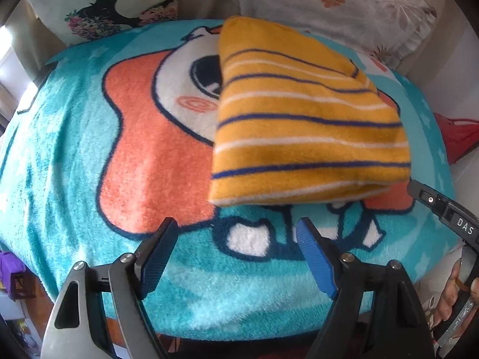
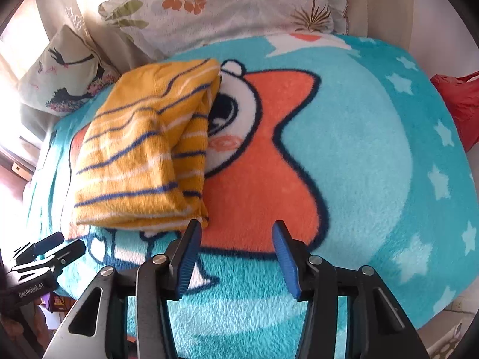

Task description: Fold small clothes

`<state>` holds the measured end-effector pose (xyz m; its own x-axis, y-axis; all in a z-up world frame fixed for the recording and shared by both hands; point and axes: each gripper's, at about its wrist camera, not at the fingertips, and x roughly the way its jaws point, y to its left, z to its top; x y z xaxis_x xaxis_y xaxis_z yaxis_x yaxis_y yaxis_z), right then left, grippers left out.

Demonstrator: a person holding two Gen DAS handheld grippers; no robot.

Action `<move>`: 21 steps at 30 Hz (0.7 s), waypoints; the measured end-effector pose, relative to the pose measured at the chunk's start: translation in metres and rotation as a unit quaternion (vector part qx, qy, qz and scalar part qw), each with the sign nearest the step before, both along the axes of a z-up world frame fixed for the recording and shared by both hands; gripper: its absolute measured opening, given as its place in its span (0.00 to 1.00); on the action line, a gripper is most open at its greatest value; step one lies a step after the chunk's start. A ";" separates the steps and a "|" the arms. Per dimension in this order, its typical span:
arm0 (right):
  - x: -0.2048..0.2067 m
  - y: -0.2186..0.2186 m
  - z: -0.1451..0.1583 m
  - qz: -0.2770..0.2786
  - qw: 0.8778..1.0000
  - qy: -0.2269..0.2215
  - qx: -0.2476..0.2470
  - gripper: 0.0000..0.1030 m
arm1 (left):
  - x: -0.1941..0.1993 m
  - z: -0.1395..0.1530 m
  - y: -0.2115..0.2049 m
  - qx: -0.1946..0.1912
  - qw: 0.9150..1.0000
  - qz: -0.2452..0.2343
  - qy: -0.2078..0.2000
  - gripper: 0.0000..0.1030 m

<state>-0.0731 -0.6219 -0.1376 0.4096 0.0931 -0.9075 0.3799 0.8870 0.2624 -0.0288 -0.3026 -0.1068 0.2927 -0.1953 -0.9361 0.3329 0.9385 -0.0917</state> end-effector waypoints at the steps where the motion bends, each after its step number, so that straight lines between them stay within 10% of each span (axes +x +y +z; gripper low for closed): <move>1: 0.001 -0.001 0.002 -0.002 1.000 -0.003 0.002 0.56 | 0.002 0.002 0.003 0.003 1.000 0.003 -0.007 0.78; 8: 0.010 0.011 -0.002 0.016 1.000 0.003 0.010 0.59 | 0.006 0.007 0.011 -0.001 1.000 0.012 -0.023 0.78; 15: 0.043 -0.012 -0.004 0.004 0.995 -0.054 0.079 0.67 | 0.051 -0.006 0.026 -0.144 0.988 0.041 0.031 0.86; 21: 0.102 -0.041 -0.043 -0.022 0.978 -0.054 0.199 0.77 | 0.118 -0.042 0.005 -0.190 0.977 0.036 0.090 0.89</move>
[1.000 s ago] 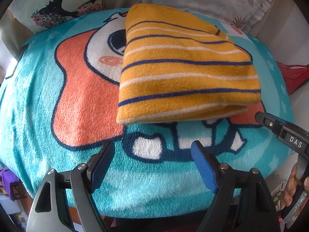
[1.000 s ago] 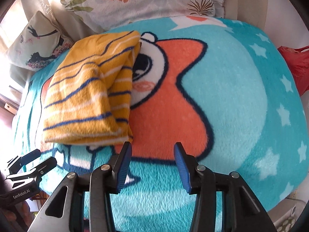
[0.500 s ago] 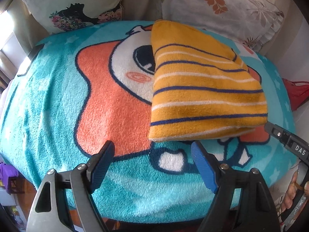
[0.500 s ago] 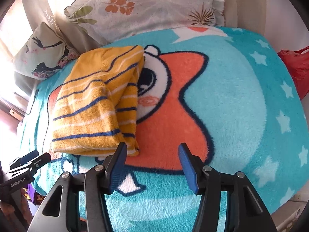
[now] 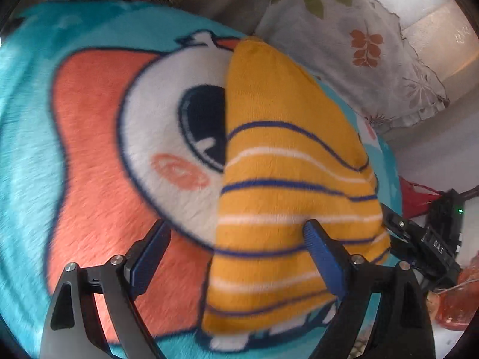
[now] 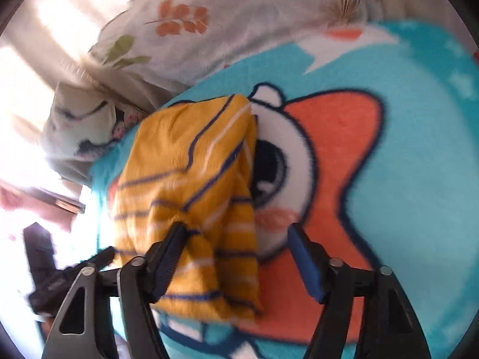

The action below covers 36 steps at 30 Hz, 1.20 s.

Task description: Fold small clothes

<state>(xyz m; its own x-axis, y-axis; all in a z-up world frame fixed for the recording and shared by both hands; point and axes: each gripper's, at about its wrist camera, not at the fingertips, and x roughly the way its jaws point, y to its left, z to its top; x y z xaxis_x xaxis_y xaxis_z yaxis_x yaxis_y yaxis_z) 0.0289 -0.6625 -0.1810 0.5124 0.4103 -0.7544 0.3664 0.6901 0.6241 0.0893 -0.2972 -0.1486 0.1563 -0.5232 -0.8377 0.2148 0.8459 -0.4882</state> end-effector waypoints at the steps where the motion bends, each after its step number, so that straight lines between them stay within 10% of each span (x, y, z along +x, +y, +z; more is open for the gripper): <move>1: 0.008 -0.002 -0.006 -0.005 1.000 0.001 0.019 0.77 | 0.007 -0.005 -0.005 -0.007 1.000 -0.004 0.009 0.92; 6: 0.037 -0.002 -0.033 -0.025 0.993 0.010 0.116 0.77 | 0.018 -0.007 -0.034 -0.050 0.997 -0.058 0.028 0.92; 8: 0.045 0.005 -0.032 -0.013 0.991 0.015 0.130 0.55 | 0.015 -0.001 -0.043 -0.036 0.997 -0.068 0.015 0.89; 15: 0.076 0.034 0.027 0.032 0.996 -0.044 0.075 0.48 | 0.029 0.049 -0.043 -0.052 0.995 -0.073 -0.042 0.84; 20: 0.101 0.047 0.038 0.043 0.995 -0.064 0.058 0.47 | 0.052 0.067 -0.032 -0.016 0.994 -0.077 -0.078 0.84; 26: 0.096 0.037 -0.011 -0.004 0.999 -0.006 0.052 0.57 | 0.057 0.023 -0.026 0.076 0.993 -0.079 -0.045 0.84; 29: 0.078 0.017 -0.021 -0.044 0.996 -0.005 0.073 0.64 | 0.052 0.016 -0.018 0.061 0.995 -0.079 -0.030 0.84; 36: 0.049 0.021 0.015 -0.037 0.998 -0.003 -0.050 0.64 | 0.025 0.055 -0.010 0.141 0.979 -0.047 -0.139 0.84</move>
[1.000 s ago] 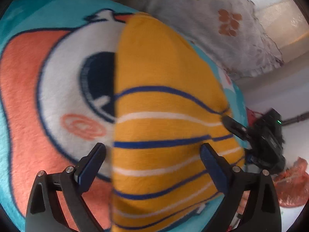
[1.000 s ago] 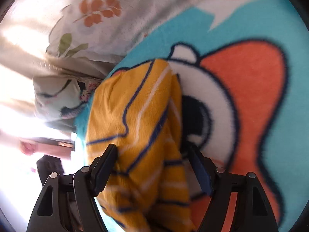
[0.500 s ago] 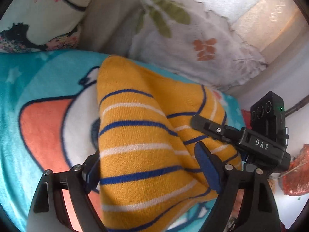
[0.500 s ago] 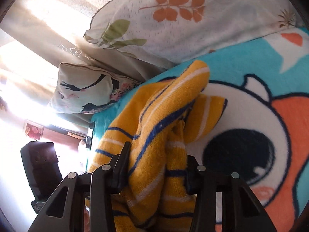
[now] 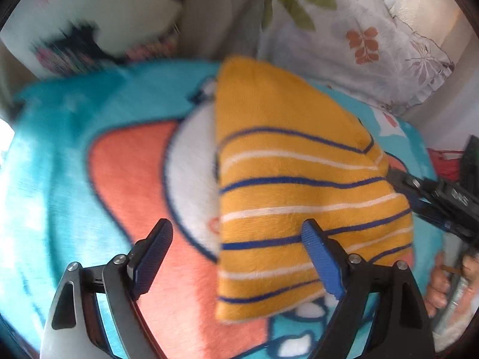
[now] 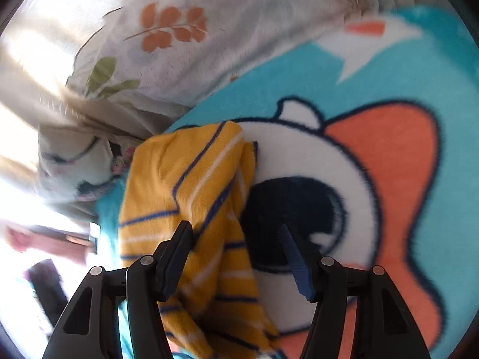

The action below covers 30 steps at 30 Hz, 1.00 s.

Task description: Fold small clothes

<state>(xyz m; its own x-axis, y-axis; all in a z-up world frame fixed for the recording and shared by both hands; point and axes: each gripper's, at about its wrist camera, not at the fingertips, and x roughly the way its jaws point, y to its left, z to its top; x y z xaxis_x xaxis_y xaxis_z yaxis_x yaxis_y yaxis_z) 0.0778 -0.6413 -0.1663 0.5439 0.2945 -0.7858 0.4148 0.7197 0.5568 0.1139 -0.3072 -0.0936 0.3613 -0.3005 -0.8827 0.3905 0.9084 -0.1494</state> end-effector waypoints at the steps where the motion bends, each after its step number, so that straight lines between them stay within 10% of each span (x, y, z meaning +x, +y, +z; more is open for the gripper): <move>1: -0.005 0.006 0.004 0.011 1.000 0.000 -0.018 0.64 | -0.008 0.007 0.004 0.015 0.999 0.008 -0.027 0.84; 8: -0.042 0.039 0.018 0.066 0.992 0.008 -0.108 0.64 | -0.073 0.074 0.037 0.042 0.977 0.070 -0.197 0.97; 16: -0.099 0.070 0.018 0.125 0.978 0.024 -0.163 0.64 | -0.125 0.114 0.050 -0.006 0.975 0.090 -0.204 1.00; 23: -0.151 0.090 0.024 0.142 0.969 0.015 -0.200 0.64 | -0.205 0.142 0.064 0.044 0.936 0.131 -0.325 1.00; 30: -0.187 0.117 0.035 0.133 0.959 0.017 -0.250 0.67 | -0.206 0.102 0.059 0.037 0.974 0.059 -0.214 1.00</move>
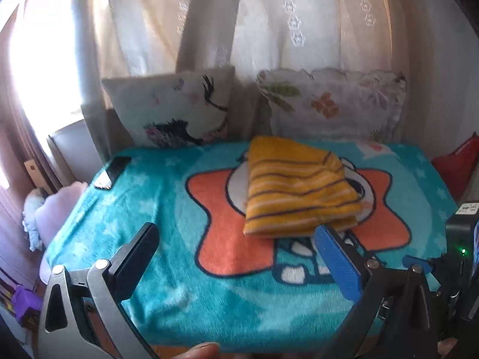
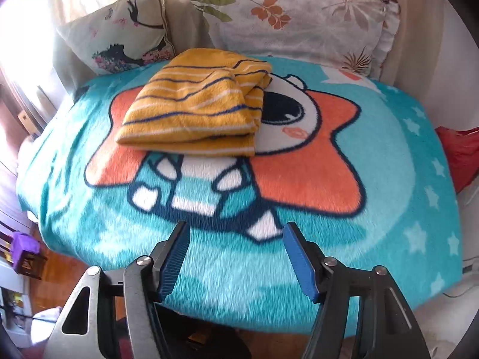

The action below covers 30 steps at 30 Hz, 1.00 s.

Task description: Fold small clothes

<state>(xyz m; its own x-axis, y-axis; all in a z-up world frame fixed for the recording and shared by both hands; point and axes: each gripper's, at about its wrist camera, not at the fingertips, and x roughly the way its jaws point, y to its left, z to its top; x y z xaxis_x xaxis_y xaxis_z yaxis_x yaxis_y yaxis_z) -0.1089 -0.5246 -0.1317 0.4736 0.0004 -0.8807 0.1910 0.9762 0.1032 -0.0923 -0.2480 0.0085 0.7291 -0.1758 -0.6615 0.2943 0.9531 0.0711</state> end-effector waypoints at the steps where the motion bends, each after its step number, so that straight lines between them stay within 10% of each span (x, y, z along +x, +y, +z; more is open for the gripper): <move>1: -0.001 0.004 -0.001 -0.003 1.000 0.002 -0.001 0.67 | 0.003 -0.011 0.001 0.000 1.000 0.001 0.024 1.00; 10: -0.005 0.034 0.006 -0.039 0.998 0.012 -0.038 0.67 | 0.004 -0.053 0.014 0.014 0.993 -0.022 0.113 1.00; 30: 0.006 0.049 0.004 -0.063 0.997 0.028 -0.043 0.67 | 0.015 -0.061 0.017 0.019 0.988 -0.065 0.141 1.00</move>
<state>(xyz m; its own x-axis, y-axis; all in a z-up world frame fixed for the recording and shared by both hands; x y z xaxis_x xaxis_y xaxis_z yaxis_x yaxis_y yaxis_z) -0.1028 -0.4760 -0.1280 0.4149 -0.1335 -0.9000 0.3162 0.9487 0.0051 -0.0776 -0.2311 -0.0527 0.4883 -0.2259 -0.8429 0.4267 0.9044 0.0048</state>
